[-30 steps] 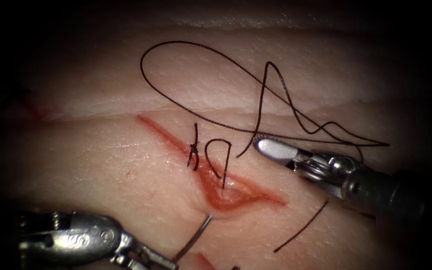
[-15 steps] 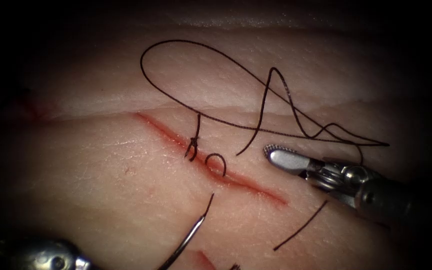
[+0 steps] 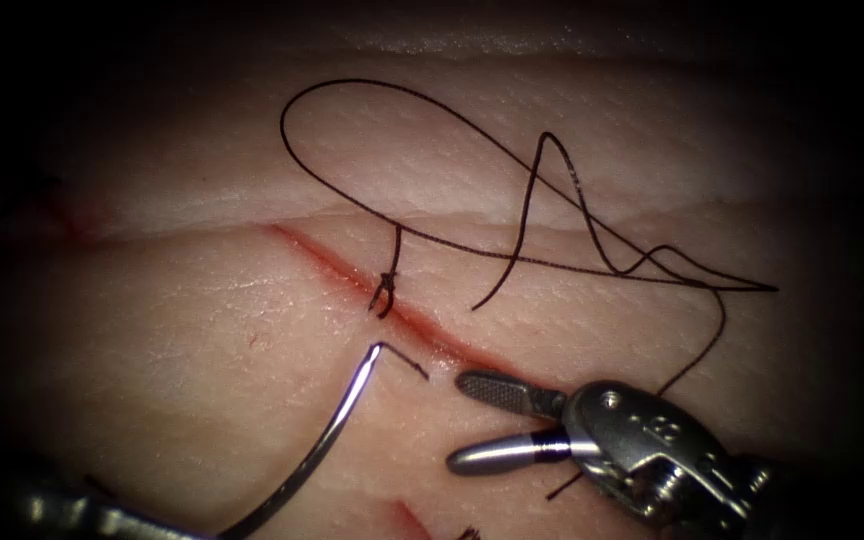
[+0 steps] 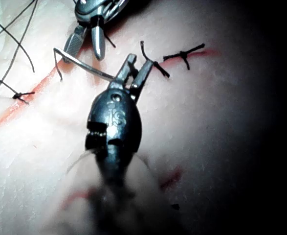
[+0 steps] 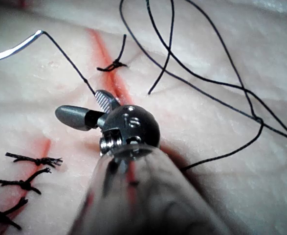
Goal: Wound Closure
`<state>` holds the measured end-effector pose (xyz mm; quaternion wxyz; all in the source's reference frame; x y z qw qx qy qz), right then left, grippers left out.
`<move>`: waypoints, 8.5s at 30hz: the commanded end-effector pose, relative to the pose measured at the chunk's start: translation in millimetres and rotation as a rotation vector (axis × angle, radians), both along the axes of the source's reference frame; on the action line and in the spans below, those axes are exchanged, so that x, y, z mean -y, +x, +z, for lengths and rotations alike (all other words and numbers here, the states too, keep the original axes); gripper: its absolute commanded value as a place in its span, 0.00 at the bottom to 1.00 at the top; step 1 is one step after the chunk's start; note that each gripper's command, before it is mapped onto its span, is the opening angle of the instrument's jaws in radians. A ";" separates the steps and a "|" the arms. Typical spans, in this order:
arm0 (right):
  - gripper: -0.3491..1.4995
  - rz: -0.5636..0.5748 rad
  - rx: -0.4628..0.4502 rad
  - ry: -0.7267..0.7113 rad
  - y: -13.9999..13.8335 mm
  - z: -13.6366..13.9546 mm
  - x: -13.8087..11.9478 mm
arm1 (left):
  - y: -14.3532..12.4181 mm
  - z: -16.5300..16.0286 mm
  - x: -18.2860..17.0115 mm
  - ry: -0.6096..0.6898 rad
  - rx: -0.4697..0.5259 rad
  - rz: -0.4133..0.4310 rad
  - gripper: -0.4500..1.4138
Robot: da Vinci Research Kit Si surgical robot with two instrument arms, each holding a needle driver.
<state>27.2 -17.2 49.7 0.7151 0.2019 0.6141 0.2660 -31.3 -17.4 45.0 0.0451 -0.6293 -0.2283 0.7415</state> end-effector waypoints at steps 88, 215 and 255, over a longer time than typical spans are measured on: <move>0.99 0.004 0.205 -0.222 5.8 -9.4 3.5 | 9.9 -5.1 1.2 -0.163 -0.195 -0.504 0.00; 0.00 -0.262 0.202 -0.563 8.4 -15.3 14.6 | 7.7 3.5 1.4 -0.228 -0.240 -0.558 0.00; 0.00 -0.175 0.399 -0.683 4.1 1.3 1.9 | 7.2 4.3 1.7 -0.229 -0.247 -0.553 0.00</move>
